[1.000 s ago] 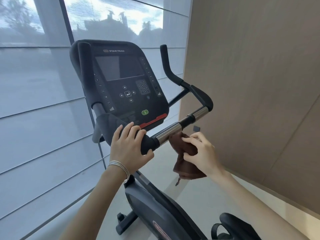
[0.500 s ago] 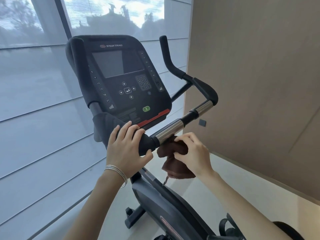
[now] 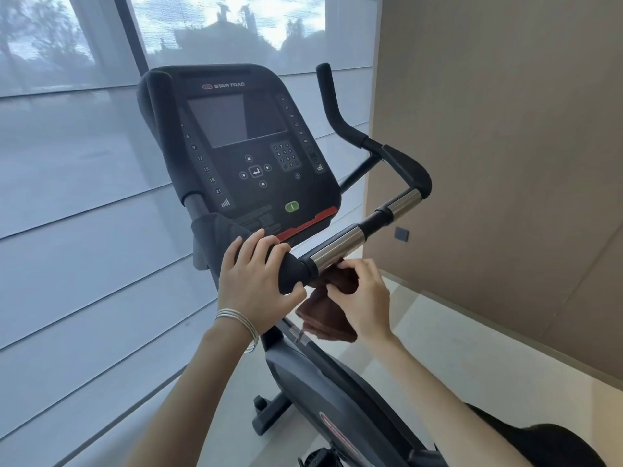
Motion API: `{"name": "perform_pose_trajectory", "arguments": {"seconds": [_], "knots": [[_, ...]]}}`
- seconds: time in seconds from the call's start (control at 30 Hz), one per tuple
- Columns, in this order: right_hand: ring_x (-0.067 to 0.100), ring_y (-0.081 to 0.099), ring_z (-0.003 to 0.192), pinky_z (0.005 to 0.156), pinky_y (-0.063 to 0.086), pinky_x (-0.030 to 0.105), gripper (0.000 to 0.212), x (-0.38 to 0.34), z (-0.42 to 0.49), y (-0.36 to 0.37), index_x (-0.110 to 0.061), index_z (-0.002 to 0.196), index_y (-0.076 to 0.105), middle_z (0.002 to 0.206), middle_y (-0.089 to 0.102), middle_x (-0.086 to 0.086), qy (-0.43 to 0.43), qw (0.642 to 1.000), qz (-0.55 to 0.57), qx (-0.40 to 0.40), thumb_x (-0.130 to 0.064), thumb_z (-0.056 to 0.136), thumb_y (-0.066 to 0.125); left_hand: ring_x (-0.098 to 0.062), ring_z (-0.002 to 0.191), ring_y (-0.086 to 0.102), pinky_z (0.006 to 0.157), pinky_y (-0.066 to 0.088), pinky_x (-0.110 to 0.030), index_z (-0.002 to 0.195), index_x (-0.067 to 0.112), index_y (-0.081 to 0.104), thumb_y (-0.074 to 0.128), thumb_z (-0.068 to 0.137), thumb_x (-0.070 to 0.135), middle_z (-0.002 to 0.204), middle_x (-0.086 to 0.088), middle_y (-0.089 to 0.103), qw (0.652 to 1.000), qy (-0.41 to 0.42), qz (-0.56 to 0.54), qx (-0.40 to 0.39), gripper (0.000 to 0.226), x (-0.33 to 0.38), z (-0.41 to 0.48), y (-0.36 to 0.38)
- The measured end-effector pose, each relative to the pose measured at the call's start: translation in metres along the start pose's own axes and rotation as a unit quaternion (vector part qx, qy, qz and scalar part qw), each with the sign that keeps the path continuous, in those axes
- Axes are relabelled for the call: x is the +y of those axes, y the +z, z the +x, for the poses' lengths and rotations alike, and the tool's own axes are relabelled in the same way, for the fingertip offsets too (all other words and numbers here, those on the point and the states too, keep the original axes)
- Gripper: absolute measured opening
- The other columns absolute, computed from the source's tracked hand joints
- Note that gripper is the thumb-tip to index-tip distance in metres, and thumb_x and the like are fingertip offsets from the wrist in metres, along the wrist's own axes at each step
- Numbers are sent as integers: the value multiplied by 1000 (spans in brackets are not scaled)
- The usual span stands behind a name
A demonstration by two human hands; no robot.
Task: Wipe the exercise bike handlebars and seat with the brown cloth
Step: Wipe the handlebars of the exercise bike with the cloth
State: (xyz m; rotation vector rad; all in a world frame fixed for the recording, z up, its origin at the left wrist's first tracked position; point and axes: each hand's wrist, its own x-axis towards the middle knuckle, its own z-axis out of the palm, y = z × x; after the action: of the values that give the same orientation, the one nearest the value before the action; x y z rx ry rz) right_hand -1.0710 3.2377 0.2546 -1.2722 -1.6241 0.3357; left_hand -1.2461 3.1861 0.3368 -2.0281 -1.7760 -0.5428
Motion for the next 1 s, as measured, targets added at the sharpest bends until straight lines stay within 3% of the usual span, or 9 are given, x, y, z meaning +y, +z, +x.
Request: {"name": "perform_pose_trajectory", "arguments": {"seconds": [0.1, 0.33, 0.5, 0.63, 0.7, 0.83, 1.0], "knots": [[7, 55, 88, 79, 45, 11, 30, -2, -8, 4, -26, 97, 62, 102, 61, -3, 13, 998, 51, 18, -25, 72, 78, -25, 134, 37, 115, 20, -46, 118, 22, 56, 38, 73, 56, 130, 1, 56, 1000, 4, 1, -16, 59, -2, 1, 1], [15, 55, 89, 85, 55, 40, 25, 8, 24, -21, -19, 97, 63, 102, 59, 1, 98, 990, 65, 73, -17, 76, 76, -25, 135, 35, 115, 16, -45, 119, 25, 53, 39, 73, 58, 132, 2, 54, 1000, 2, 0, -18, 58, -1, 2, 2], [16, 57, 90, 83, 54, 30, 25, 1, 7, -39, -23, 94, 65, 99, 54, -4, 28, 998, 52, 31, -17, 73, 77, -25, 136, 33, 116, 15, -45, 120, 24, 53, 38, 73, 58, 133, 1, 53, 1000, 1, -1, -23, 60, 0, 2, 2], [18, 59, 96, 85, 47, 19, 27, -15, 9, -69, -20, 98, 66, 105, 58, 0, -44, 992, 59, 100, -11, 73, 75, -24, 137, 31, 116, 13, -44, 121, 25, 52, 36, 73, 59, 135, 2, 51, 1000, 1, 1, -26, 61, -1, 2, 2], [21, 59, 100, 88, 46, 22, 29, -28, 26, -79, -17, 103, 67, 111, 60, 4, -71, 993, 30, 93, -11, 76, 73, -24, 137, 33, 116, 15, -44, 120, 23, 53, 38, 73, 57, 133, 1, 53, 1000, 0, -3, -18, 60, 1, 1, 0], [21, 57, 105, 87, 48, 27, 32, -56, 35, -60, -22, 113, 65, 124, 53, 3, -89, 994, -66, -13, -14, 82, 67, -24, 136, 34, 115, 16, -43, 118, 19, 57, 41, 71, 52, 130, 0, 55, 1000, -10, -23, -3, 59, 3, -1, -2], [25, 57, 109, 85, 54, 36, 30, -68, 12, -37, -24, 115, 63, 129, 52, 5, -136, 980, -146, -14, -20, 85, 64, -23, 137, 32, 116, 15, -43, 121, 20, 56, 39, 72, 53, 133, 0, 54, 999, -11, -33, -6, 61, 4, -2, -1]]}}
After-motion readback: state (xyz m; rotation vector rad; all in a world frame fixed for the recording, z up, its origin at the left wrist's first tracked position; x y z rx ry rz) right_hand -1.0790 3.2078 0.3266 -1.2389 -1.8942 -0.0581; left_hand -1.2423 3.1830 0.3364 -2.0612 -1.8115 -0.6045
